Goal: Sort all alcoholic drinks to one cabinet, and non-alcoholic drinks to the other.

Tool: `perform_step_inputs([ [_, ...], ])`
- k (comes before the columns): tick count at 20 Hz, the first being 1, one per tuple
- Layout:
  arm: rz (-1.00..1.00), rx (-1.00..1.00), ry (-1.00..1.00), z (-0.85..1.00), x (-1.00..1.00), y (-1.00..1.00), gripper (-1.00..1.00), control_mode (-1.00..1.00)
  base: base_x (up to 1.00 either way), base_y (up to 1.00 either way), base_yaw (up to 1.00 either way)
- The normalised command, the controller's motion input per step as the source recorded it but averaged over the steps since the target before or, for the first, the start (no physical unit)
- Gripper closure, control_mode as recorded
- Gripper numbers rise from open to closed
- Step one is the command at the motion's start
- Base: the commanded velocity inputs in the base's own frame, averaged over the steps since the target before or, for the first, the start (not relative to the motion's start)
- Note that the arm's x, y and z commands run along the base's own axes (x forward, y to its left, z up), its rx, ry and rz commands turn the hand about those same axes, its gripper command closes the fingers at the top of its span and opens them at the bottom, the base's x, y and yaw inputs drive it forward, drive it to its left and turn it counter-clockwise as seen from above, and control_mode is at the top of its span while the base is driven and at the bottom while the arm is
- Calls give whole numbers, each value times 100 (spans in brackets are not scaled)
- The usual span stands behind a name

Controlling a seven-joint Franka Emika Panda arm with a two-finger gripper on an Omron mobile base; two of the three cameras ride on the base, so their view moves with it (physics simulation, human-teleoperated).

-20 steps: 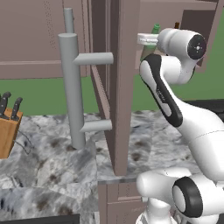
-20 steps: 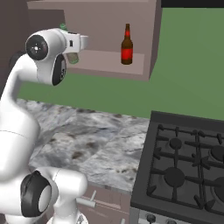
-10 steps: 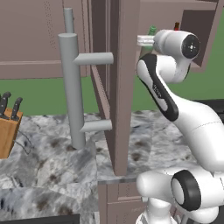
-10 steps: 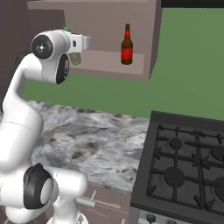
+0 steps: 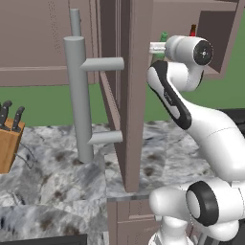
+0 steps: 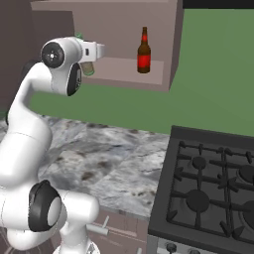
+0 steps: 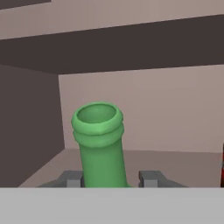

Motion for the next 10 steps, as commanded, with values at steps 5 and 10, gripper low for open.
perform_step_inputs([
  [5,0,-1,0,-14,21,0,100,-100,0,0,0],
  [10,0,0,0,-10,23,0,100,-100,0,0,0],
])
